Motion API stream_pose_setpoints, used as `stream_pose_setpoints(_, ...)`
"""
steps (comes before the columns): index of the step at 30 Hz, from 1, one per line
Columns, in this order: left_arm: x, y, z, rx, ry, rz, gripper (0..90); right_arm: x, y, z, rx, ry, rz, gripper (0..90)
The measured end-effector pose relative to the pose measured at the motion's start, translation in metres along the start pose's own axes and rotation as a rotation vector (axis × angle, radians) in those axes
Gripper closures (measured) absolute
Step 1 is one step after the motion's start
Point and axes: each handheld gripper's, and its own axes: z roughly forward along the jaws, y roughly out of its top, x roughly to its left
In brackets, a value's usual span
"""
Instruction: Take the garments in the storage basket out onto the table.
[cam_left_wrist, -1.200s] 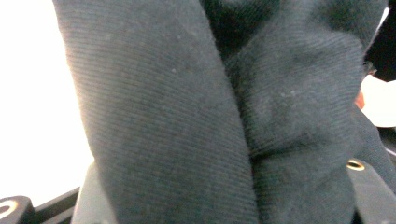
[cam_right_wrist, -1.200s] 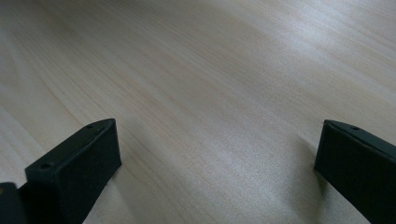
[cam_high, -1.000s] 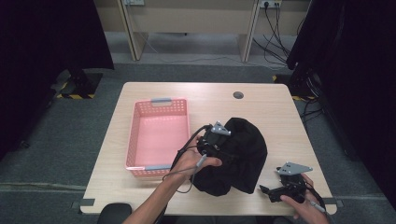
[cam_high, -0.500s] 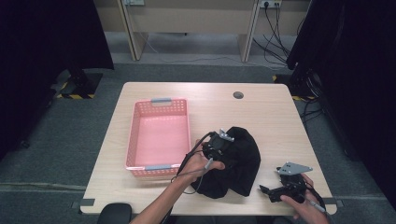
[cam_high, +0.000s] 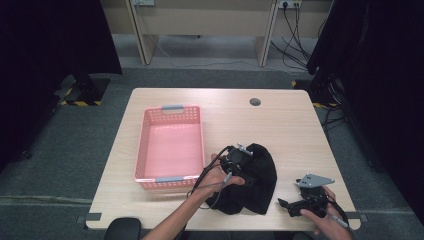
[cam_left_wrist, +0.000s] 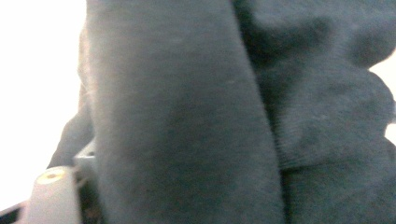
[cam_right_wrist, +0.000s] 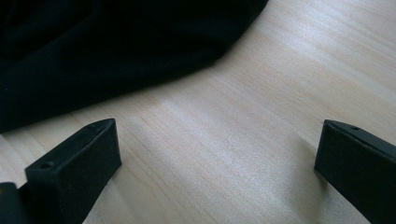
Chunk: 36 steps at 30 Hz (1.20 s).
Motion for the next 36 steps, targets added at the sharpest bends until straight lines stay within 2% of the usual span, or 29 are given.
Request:
stream_pose_setpoints(9,-0.001,0.000,-0.011,-0.018,0.008,-0.009,5.7,0.000,0.000,0.000,0.000,0.000,-0.002,0.4)
stream_pose_setpoints(13,-0.002,0.000,-0.016,-0.021,0.000,0.001,5.6,0.000,0.000,0.000,0.000,0.000,-0.001,0.4)
stream_pose_setpoints(17,-0.005,-0.001,-0.026,-0.031,-0.009,0.032,5.5,0.000,0.000,0.000,-0.001,0.000,-0.001,0.4)
stream_pose_setpoints(23,-0.006,-0.001,-0.050,-0.093,-0.033,0.048,3.1,0.000,0.000,0.000,-0.001,0.000,0.000,0.4)
stream_pose_setpoints(28,-0.003,0.000,-0.070,-0.139,-0.027,0.040,2.5,0.000,0.000,0.000,-0.001,0.000,0.000,0.4)
stream_pose_setpoints(36,0.003,-0.004,-0.081,-0.173,-0.026,0.026,2.5,0.000,0.000,0.000,-0.001,0.000,0.000,0.4)
